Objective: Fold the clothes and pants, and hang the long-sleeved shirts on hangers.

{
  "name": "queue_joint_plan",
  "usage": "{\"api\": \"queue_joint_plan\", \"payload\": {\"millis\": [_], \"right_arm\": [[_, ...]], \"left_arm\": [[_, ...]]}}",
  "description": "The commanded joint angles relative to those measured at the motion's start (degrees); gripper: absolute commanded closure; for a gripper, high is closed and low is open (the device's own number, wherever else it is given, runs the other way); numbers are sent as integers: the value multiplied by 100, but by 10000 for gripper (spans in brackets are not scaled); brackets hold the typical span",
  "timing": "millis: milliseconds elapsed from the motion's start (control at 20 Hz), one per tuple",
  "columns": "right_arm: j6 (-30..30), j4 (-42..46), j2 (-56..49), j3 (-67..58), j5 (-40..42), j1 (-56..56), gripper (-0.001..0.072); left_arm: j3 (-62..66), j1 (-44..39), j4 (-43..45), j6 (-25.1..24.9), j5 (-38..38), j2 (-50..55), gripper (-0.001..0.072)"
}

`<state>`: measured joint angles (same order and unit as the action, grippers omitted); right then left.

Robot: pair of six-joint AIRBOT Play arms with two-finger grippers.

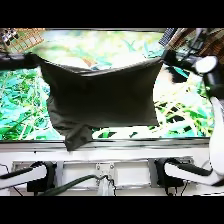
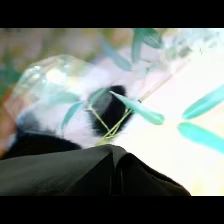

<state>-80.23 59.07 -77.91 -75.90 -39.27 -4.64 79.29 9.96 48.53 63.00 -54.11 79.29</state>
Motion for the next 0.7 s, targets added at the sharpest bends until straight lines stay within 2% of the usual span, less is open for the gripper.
{"api": "queue_joint_plan", "payload": {"millis": [0,100,300,500,650], "right_arm": [[190,-153,-1154,-372,439,4,685],[188,-177,-1550,-719,433,4,685],[186,-142,-1797,-1174,422,-109,685],[186,-142,-1792,-1274,-579,-415,685],[188,-52,-1792,-1272,-1563,-511,685]], "left_arm": [[-20,-382,-17,-42,1239,1126,705],[-20,-516,-17,-42,1467,1386,705],[-20,-518,-15,-42,1443,1408,705],[-20,-269,-15,-42,1025,1193,705],[-20,-122,-15,-39,358,1049,705]]}}
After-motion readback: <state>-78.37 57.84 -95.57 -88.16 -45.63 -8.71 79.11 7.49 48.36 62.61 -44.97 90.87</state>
